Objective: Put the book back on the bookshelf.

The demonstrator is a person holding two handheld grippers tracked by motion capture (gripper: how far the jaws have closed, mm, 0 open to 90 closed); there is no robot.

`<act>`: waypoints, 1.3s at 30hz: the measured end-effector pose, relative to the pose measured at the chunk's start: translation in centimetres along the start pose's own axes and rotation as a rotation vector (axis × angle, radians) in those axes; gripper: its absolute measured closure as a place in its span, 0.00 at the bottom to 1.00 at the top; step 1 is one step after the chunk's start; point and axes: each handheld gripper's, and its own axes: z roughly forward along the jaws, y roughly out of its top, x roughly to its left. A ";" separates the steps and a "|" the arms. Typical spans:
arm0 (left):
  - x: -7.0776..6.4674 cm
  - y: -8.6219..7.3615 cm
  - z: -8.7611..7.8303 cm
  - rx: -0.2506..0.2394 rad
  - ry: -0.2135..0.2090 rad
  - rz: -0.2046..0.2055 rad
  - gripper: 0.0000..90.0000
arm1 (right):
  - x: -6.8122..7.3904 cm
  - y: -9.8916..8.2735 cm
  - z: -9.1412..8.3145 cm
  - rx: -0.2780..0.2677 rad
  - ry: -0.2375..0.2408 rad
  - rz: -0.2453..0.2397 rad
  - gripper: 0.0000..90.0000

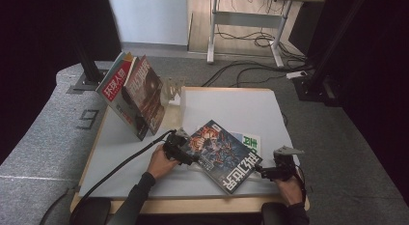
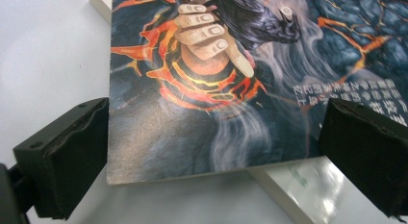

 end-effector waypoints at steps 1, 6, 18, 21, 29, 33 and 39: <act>-0.1 -0.2 -0.1 -0.001 -0.001 -0.003 0.00 | -0.1 0.1 0.1 0.001 -0.001 0.000 0.00; -0.5 -0.9 -0.6 0.006 0.006 0.012 0.00 | -0.3 0.4 0.4 0.002 -0.006 0.007 0.00; -1.6 -2.6 -1.5 0.015 0.005 0.009 0.00 | -1.4 1.9 2.0 -0.001 -0.037 0.028 0.00; -1.8 -3.0 -1.7 0.010 -0.007 -0.001 0.00 | -1.6 2.2 2.3 -0.001 -0.039 0.032 0.00; -2.6 -3.9 -2.1 -0.001 -0.028 -0.017 0.00 | -2.5 3.4 3.5 0.000 -0.047 0.048 0.00; -3.1 -4.2 -2.4 -0.004 -0.033 -0.013 0.00 | -2.8 3.9 4.1 0.002 -0.056 0.050 0.00; -4.1 -4.7 -2.7 -0.014 -0.067 -0.009 0.00 | -3.7 5.0 5.3 0.003 -0.067 0.055 0.00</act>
